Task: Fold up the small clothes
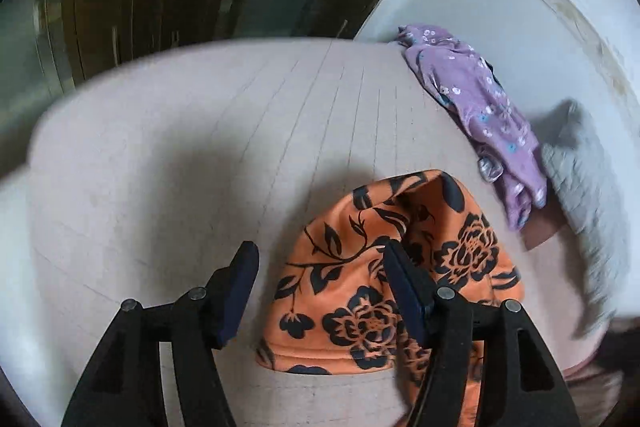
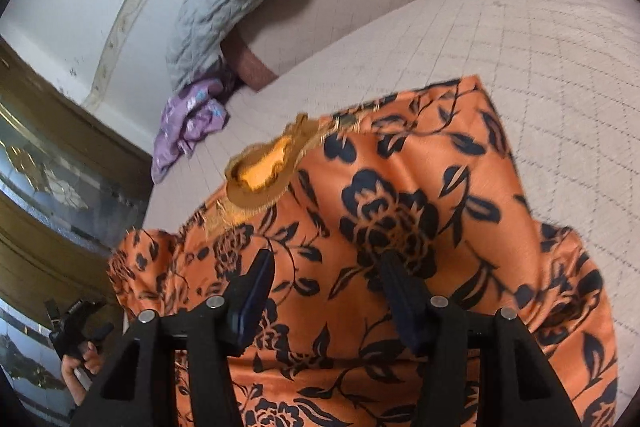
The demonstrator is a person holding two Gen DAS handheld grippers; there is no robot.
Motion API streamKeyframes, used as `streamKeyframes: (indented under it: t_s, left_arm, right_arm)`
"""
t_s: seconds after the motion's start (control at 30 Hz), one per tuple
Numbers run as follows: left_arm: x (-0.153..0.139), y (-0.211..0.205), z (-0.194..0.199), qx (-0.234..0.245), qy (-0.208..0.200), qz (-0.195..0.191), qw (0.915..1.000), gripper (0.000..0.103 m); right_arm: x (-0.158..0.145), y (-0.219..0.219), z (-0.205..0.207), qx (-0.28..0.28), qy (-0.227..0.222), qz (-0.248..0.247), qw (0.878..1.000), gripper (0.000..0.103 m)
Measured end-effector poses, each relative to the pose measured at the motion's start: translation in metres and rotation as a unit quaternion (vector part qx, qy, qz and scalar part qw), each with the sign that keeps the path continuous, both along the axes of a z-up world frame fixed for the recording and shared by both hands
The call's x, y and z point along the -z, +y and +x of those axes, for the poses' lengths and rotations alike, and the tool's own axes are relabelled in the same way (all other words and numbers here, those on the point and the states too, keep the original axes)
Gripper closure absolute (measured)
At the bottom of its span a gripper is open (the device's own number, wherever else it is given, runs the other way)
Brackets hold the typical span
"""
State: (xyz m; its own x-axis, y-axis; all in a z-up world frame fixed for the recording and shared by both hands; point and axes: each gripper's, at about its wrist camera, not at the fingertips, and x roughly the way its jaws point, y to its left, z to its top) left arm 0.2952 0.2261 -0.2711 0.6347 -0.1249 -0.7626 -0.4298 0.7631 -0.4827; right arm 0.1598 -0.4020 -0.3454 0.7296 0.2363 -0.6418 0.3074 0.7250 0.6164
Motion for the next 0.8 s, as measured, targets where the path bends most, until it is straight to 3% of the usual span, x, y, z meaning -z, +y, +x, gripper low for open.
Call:
streamKeyframes:
  t_s: [0.17,0.3,0.4,0.6,0.67,0.7,0.73,0.8]
  left_arm:
    - [0.002,-0.013,0.013,0.029,-0.040,-0.087,0.9950,0.035]
    - [-0.001,-0.036,0.037,0.062,-0.057,-0.166,0.9826,0.011]
    - [-0.001,-0.048,0.053,0.046,-0.043,-0.183,0.9812,0.011]
    - [0.017,-0.060,0.087,0.022,0.010,-0.168,0.9855,0.013]
    - [0.017,-0.064,0.092,0.014,0.023,-0.118,0.9926,0.048]
    - [0.015,-0.071,0.098,0.032,0.028,-0.095,0.9946,0.088]
    - [0.013,-0.080,0.103,0.048,0.033,-0.071,0.9958,0.097]
    - [-0.007,-0.100,0.096,0.063,0.006,-0.018,0.9979,0.096]
  right_arm:
    - [0.005,0.012,0.008,-0.015,0.005,-0.004,1.000,0.044]
    - [0.005,0.015,0.013,-0.020,0.004,-0.006,1.000,0.044]
    - [0.007,0.015,0.015,-0.021,0.006,0.001,1.000,0.044]
    - [0.009,0.011,0.015,-0.022,0.007,0.013,1.000,0.044]
    - [0.010,0.009,0.016,-0.021,0.008,0.017,1.000,0.044]
    - [0.010,0.009,0.016,-0.019,0.008,0.016,1.000,0.044]
    - [0.010,0.008,0.016,-0.019,0.008,0.016,1.000,0.044]
    - [0.009,0.008,0.016,-0.018,0.008,0.015,1.000,0.044]
